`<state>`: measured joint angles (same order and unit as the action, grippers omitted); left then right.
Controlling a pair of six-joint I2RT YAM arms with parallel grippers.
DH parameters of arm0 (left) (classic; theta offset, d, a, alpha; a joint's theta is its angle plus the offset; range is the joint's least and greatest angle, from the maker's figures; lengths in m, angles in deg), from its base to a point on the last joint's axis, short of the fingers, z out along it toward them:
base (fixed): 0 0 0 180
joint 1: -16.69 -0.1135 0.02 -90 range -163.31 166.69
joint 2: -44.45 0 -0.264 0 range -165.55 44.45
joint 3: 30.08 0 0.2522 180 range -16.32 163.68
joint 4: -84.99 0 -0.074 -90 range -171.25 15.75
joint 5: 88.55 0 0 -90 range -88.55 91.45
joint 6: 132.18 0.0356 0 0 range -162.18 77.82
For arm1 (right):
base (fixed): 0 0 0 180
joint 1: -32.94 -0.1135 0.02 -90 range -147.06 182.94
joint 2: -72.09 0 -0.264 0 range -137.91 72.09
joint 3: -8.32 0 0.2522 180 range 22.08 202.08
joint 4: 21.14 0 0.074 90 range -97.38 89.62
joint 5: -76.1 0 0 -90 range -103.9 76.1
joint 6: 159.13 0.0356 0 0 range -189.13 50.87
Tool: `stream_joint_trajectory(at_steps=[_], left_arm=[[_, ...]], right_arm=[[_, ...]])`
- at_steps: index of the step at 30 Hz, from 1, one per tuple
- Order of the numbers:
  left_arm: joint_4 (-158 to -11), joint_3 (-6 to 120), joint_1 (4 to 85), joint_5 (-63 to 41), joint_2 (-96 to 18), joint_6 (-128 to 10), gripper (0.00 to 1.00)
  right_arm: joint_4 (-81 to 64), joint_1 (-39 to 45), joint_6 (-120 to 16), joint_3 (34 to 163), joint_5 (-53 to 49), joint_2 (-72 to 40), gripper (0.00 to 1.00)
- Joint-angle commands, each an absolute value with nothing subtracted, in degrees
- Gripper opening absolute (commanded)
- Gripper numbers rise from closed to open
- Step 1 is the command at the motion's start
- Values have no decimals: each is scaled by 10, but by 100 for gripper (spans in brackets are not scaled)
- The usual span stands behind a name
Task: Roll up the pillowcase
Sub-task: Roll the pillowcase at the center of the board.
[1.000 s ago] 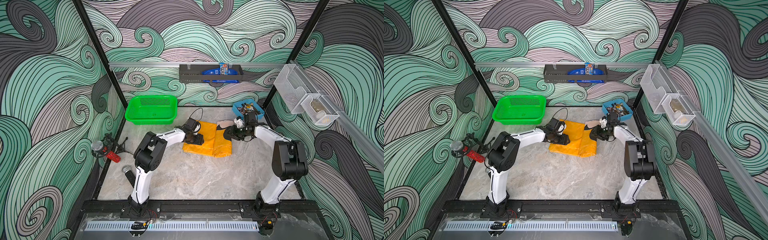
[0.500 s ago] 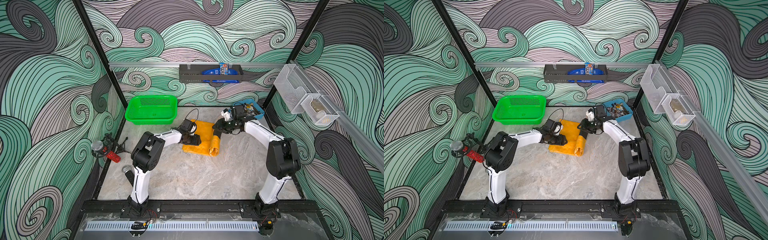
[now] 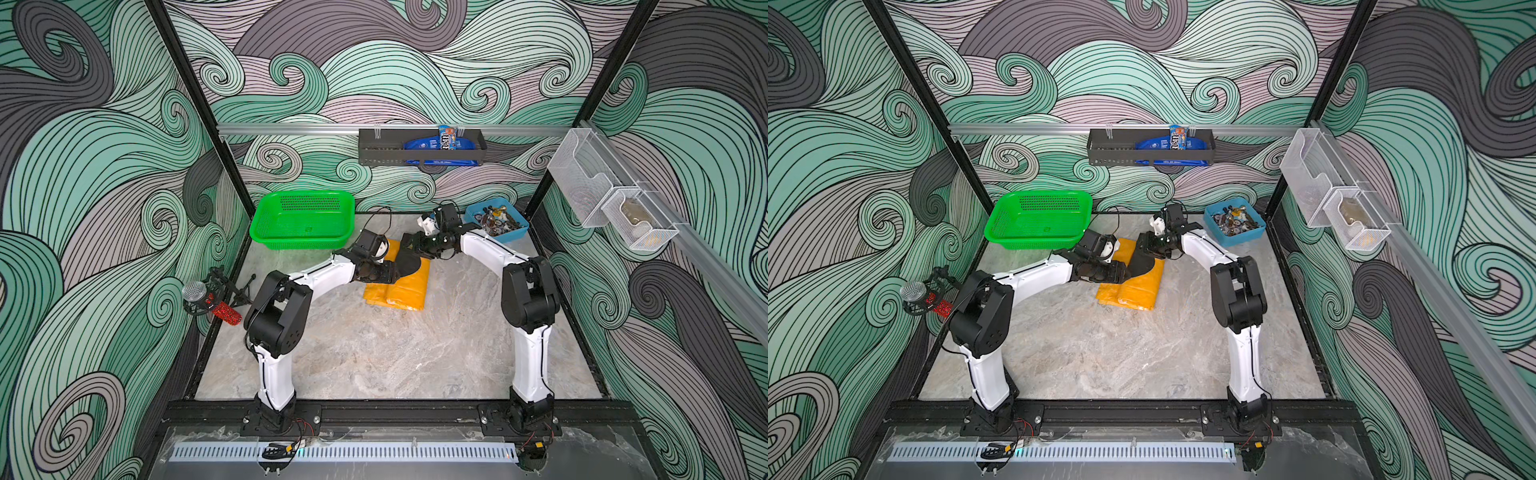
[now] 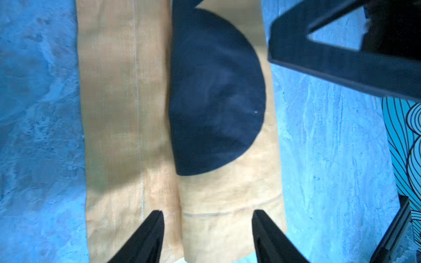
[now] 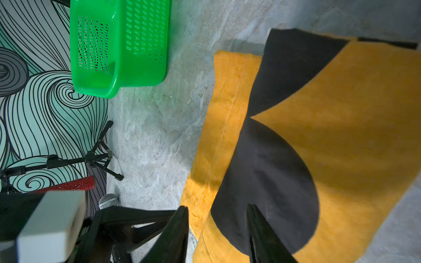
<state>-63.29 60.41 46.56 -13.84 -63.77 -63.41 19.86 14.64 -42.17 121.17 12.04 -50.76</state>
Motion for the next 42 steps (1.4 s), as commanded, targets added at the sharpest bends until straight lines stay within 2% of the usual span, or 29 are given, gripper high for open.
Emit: stream_joint_trajectory(at_steps=[1,13,18,26,30,34,39,42], left_arm=[[-621,604,464,-148,-617,-646,65],[-676,596,511,-173,-654,-651,62],[-690,572,512,-174,-674,-643,62],[-710,528,512,-184,-698,-638,61],[-702,536,511,-187,-688,-632,62],[-676,566,505,-200,-672,-627,62],[-658,621,495,-188,-658,-620,62],[-662,643,488,-157,-671,-618,62]], right_arm=[[202,151,-441,1241,112,-525,44],[184,161,-449,1363,128,-652,43],[128,167,-438,1372,110,-679,42],[127,167,-443,1397,95,-727,40],[127,170,-453,1408,107,-699,41],[128,187,-457,1387,134,-632,46],[126,210,-470,1250,167,-506,61],[126,223,-472,1136,176,-431,66]])
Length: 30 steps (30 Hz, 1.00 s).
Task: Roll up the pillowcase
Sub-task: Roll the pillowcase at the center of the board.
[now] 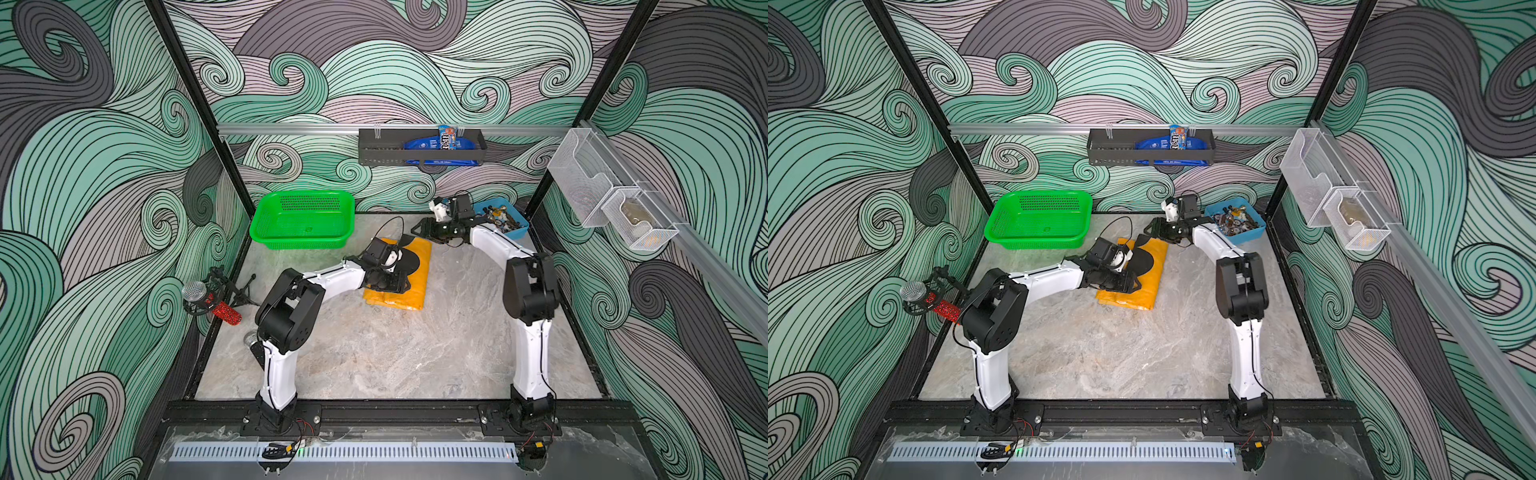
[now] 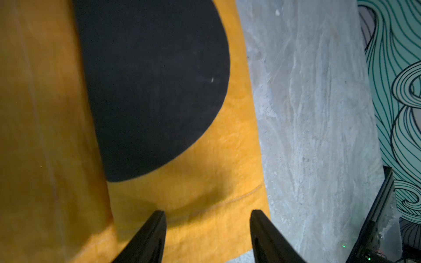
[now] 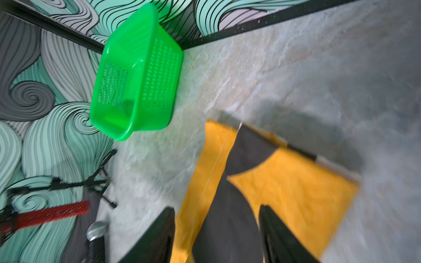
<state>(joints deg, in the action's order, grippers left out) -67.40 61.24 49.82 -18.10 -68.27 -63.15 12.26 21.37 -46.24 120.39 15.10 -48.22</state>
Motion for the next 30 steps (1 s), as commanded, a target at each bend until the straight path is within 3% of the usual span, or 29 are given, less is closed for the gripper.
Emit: stream_joint_trajectory(at_steps=[1,9,22,27,30], left_arm=[[-665,648,486,-148,-680,-619,62],[-680,678,474,-104,-744,-629,59],[-663,651,478,-78,-761,-614,58],[-664,651,478,-90,-759,-616,58],[-660,655,477,-97,-757,-616,59]], right_arm=[[127,227,-470,1105,181,-412,66],[98,233,-438,911,245,-346,74],[-4,204,-375,910,295,-446,72],[-48,199,-348,904,308,-454,63],[-58,204,-344,899,303,-438,44]])
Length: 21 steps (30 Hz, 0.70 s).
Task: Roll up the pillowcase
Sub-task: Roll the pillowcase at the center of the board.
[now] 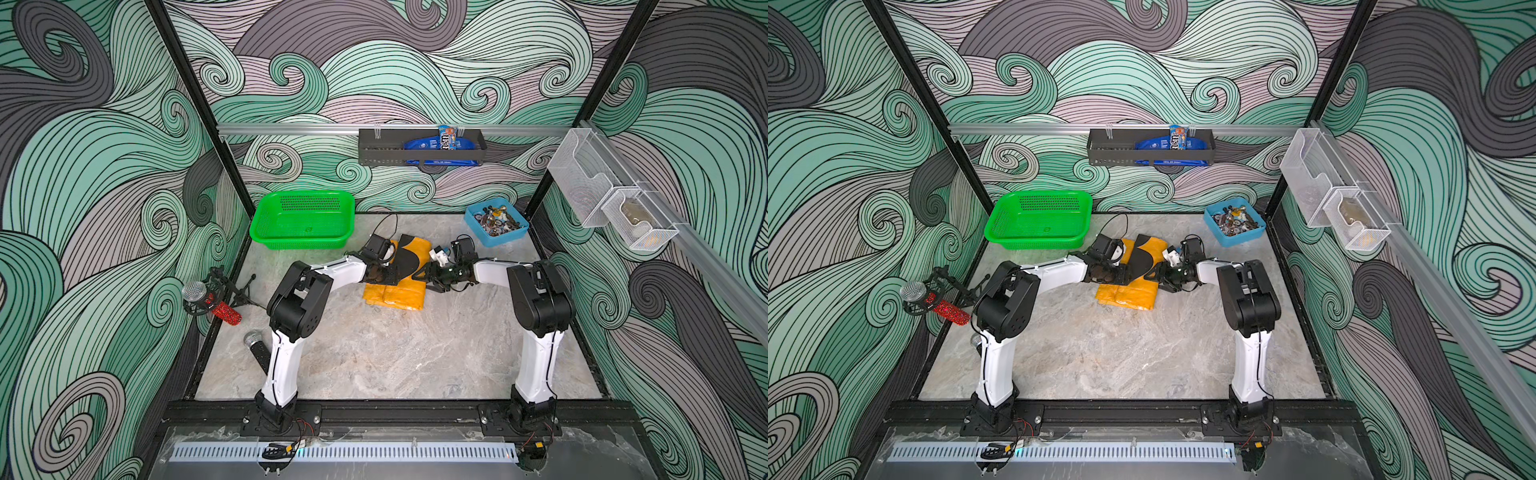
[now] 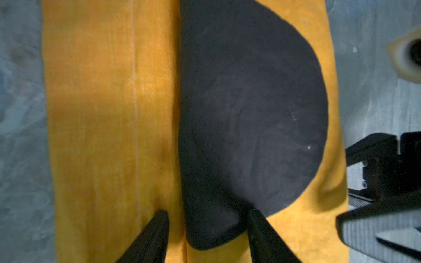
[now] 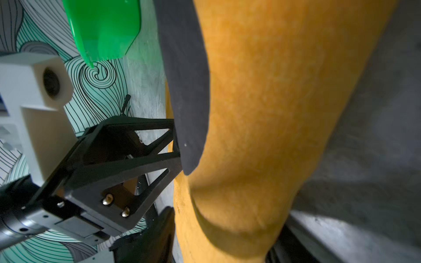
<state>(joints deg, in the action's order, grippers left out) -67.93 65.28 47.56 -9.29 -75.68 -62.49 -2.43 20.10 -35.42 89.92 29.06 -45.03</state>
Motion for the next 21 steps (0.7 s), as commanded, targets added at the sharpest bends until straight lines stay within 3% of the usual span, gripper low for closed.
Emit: stream_joint_trajectory(at_steps=[1,3,6,13,21], left_arm=[[-656,658,477,-99,-755,-617,60],[-650,663,477,-103,-749,-618,61],[-640,669,477,-115,-737,-622,62],[-628,667,474,-129,-698,-632,63],[-632,642,468,-130,-684,-631,63]], right_arm=[[-66,209,-337,892,303,-430,33],[-83,219,-322,880,308,-417,15],[-79,231,-326,863,302,-388,6],[147,260,-460,878,183,-330,4],[330,249,-519,941,15,-295,6]])
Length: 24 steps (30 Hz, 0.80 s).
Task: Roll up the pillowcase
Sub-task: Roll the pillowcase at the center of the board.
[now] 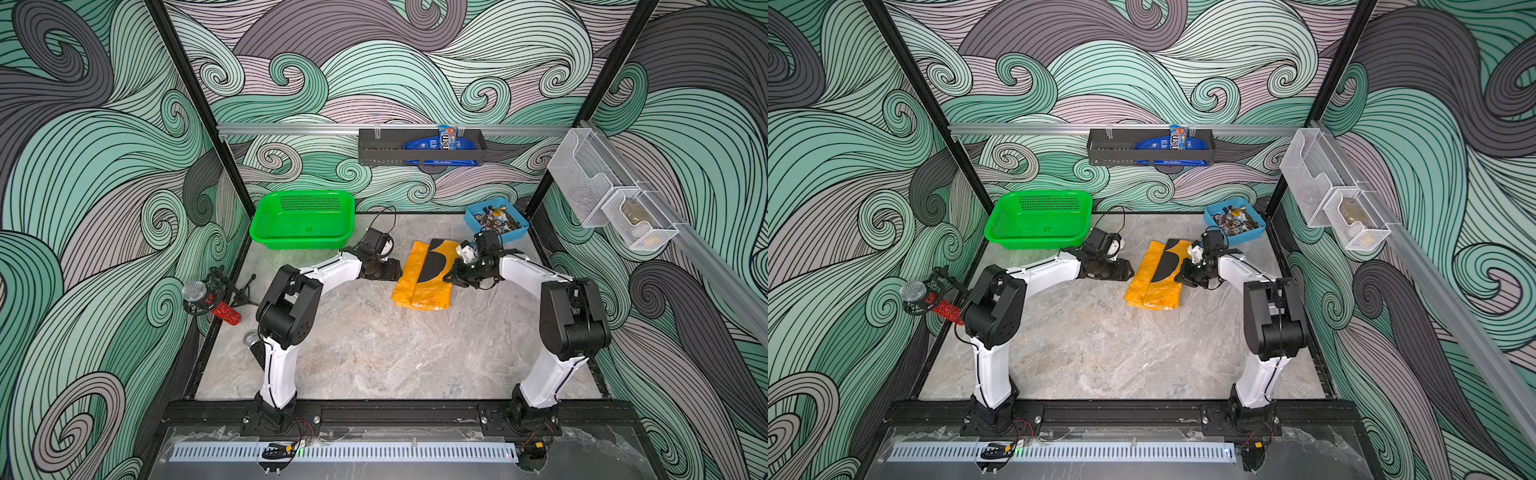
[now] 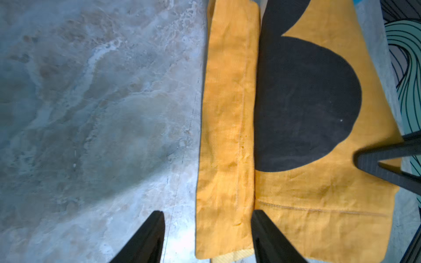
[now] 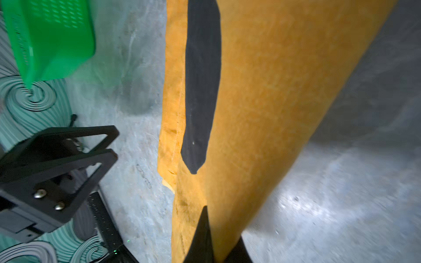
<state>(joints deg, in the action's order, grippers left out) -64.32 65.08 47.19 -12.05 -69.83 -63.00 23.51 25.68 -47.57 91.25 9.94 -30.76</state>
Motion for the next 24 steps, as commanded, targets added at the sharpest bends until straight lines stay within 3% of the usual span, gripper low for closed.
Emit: stream_joint_trajectory(at_steps=[1,4,7,13,24], left_arm=[[-635,637,468,-133,-685,-632,64],[-648,627,468,-145,-689,-638,64],[-664,618,468,-159,-693,-644,63],[-684,606,468,-177,-705,-649,63],[-693,586,448,-188,-679,-654,63]], right_arm=[[349,243,-522,954,-6,-298,7],[385,228,-518,984,-50,-309,12],[406,210,-509,1023,-76,-321,23],[408,173,-482,1101,-54,-362,38],[420,113,-449,1323,-12,-496,48]])
